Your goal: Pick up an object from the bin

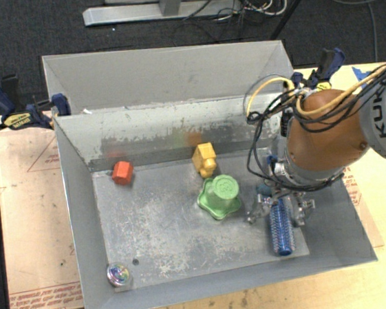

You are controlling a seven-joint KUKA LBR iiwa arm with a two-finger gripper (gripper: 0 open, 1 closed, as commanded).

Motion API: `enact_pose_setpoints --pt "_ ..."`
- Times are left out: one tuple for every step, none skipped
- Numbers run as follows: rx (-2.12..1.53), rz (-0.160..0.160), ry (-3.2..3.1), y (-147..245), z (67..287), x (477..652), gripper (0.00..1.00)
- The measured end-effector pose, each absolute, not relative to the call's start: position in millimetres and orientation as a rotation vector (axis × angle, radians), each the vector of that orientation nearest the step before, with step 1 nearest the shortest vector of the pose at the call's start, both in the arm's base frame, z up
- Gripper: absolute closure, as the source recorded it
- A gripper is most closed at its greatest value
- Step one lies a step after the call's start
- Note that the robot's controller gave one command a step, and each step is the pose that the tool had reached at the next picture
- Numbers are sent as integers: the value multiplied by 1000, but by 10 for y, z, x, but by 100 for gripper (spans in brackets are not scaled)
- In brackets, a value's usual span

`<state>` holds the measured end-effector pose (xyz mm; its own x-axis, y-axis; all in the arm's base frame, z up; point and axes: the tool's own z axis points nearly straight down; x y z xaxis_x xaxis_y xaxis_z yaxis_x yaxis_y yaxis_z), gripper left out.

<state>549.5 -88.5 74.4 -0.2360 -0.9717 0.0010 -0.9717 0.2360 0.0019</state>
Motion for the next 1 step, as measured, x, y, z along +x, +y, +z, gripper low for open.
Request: enact_pose_setpoints --pt "1944 6 -2476 -880 772 5521 100"
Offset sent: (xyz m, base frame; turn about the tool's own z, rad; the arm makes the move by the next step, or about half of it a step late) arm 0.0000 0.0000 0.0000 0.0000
